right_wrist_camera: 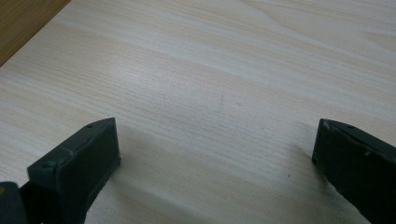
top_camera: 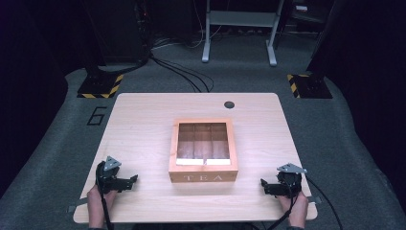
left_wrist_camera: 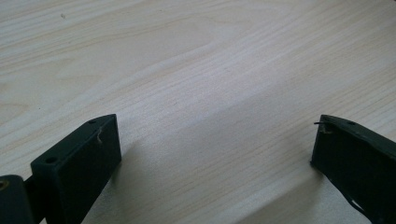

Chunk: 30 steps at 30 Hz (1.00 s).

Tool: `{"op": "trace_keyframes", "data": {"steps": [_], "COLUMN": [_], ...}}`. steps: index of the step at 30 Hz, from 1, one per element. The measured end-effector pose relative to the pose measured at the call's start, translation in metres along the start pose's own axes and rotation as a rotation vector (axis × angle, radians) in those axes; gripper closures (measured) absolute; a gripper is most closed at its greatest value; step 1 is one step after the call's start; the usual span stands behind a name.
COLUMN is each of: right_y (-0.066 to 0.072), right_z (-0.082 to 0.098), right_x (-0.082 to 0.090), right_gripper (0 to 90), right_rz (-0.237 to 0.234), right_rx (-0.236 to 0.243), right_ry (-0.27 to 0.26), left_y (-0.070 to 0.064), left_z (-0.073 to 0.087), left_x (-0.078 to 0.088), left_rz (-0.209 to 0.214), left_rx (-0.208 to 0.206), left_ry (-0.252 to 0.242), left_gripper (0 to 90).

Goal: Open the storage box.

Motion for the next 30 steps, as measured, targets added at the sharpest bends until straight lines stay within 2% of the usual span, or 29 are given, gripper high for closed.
{"op": "trace_keyframes", "data": {"steps": [4, 5, 14, 26, 29, 30], "right_y": [0.0000, -0.0002, -0.0001, -0.0001, 0.0005, -0.0005], "right_z": [0.0001, 0.0009, 0.0007, 0.0009, 0.0007, 0.0003], "right_x": [0.0000, 0.0006, 0.0005, 0.0006, 0.0010, 0.0003], "right_gripper": [0.1, 0.1, 0.1, 0.0, 0.0, 0.0], "right_rz": [0.000, -0.009, -0.007, -0.007, -0.012, -0.013], "right_rx": [0.000, 0.020, 0.016, 0.011, -0.003, 0.009], "right_ry": [0.001, 0.004, 0.003, 0.006, 0.018, 0.019], "left_y": [0.0000, 0.0000, 0.0007, -0.0001, -0.0005, -0.0004], "left_z": [0.0001, 0.0001, 0.0007, 0.0003, 0.0003, 0.0003], "left_x": [0.0000, 0.0001, 0.0008, 0.0002, 0.0002, 0.0002], "left_rz": [0.001, 0.001, 0.006, 0.009, 0.013, 0.011], "left_rx": [-0.001, -0.001, 0.000, -0.001, -0.002, -0.003], "left_ry": [0.001, 0.001, 0.017, 0.005, 0.007, 0.006], "left_gripper": [1.2, 1.2, 1.1, 1.8, 1.8, 1.8]}}
Point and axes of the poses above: each handheld gripper's, and its own axes: x roughly backward along the jaws, z roughly out of its underside, y roughly to its left, the point moved 8 cm from there along -x, roughly forward along the jaws, and after that the axes turned 9 degrees about x, right-handed, at the moved point
